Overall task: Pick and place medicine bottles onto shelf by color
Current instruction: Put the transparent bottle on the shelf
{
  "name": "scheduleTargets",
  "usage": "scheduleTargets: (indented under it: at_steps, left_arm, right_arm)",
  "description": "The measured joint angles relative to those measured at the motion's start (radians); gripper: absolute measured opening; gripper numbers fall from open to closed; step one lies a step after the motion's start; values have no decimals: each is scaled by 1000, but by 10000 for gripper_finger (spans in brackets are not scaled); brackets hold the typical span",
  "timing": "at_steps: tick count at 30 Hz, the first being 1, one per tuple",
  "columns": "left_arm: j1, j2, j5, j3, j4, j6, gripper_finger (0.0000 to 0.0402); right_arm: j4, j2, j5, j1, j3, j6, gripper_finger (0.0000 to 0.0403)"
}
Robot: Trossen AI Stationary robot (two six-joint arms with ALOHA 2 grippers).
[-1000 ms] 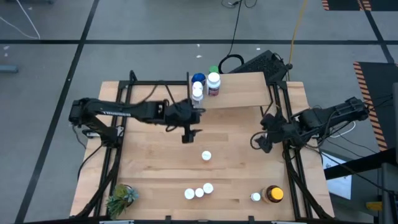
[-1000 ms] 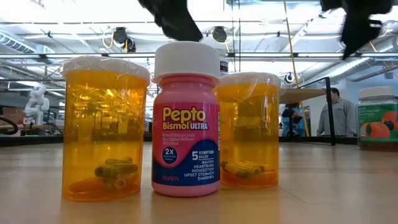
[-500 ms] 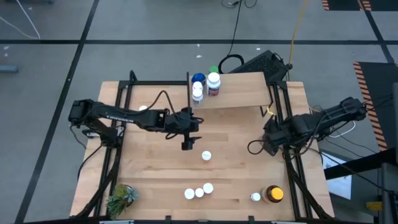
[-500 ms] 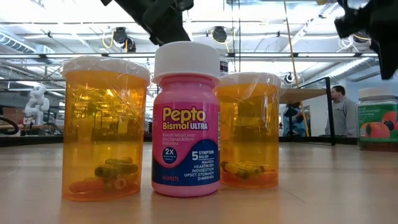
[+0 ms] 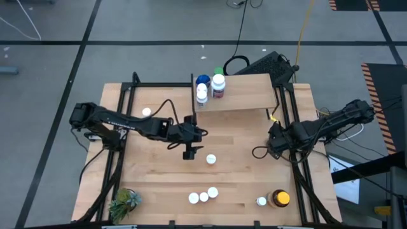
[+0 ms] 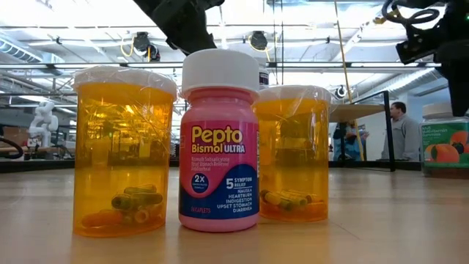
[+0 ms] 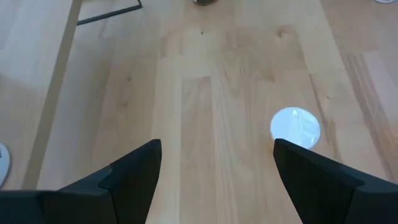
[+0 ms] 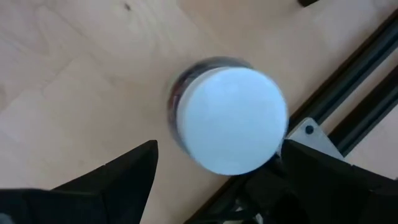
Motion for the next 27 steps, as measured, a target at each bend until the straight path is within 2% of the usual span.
scheduleTargets:
  at_steps: [4, 11, 20, 23, 27]
  left_arm:
    - [-14, 0, -38, 0, 2, -3, 314]
    - [-15, 0, -42, 0, 5, 2, 314]
    - [-15, 0, -43, 0, 19, 3, 314]
    - [-15, -1, -43, 0, 29, 2, 314]
    - [-15, -1, -23, 0, 80, 2, 314]
  right_arm:
    - [2, 15, -1, 0, 0, 0, 334]
    - [20, 56, -2, 0, 1, -23, 322]
    - [226, 60, -3, -24, 3, -104, 260]
    - [255, 59, 39, -34, 3, -123, 234]
    - [379, 59, 92, -34, -19, -192, 208]
